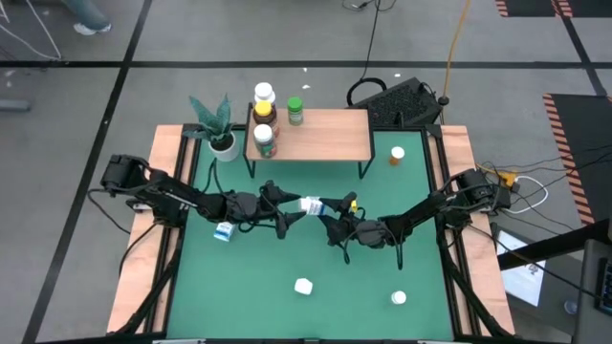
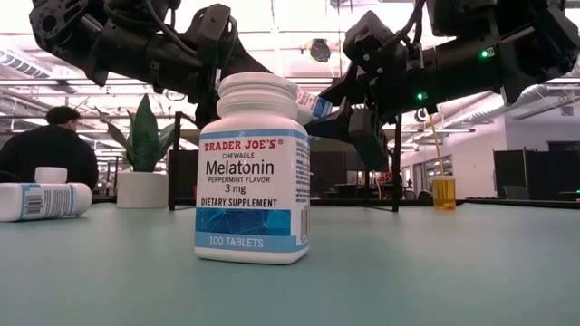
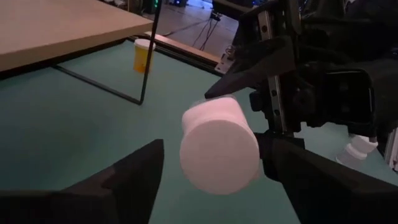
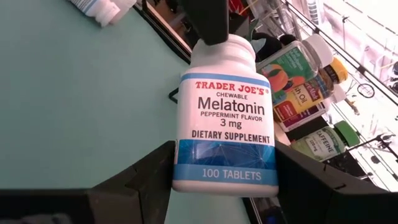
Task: Pick and place medicine bottles onto shelf by color
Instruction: Put the top right white blue pill bottle on the shelf aligned with the green pill bottle
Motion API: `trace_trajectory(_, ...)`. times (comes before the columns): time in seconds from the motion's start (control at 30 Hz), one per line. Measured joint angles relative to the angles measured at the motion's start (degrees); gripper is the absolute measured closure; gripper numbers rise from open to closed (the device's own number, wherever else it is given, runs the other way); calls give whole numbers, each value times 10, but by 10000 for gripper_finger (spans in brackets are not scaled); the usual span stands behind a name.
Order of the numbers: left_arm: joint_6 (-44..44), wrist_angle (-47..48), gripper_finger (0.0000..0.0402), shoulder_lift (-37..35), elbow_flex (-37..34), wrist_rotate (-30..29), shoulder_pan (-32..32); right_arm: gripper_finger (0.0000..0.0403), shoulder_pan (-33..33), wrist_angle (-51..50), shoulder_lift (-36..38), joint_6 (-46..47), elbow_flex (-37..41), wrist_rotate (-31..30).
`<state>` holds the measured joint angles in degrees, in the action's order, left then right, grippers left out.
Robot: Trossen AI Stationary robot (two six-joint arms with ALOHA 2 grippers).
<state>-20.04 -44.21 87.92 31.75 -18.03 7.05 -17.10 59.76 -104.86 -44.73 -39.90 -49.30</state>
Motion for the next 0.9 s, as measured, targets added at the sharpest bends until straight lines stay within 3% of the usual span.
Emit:
trace_trajectory(0.17, 2, 0, 97, 0, 0, 1, 0, 176, 0, 5, 0, -1, 0, 0)
trace_trajectory(0.57, 16, -3, 162, 3, 0, 2, 0, 176, 0, 5, 0, 4, 0, 1)
trace_trajectory(0.9, 15, -46, 169, 49, 0, 3, -4, 176, 3, 13, 0, 18, 0, 0)
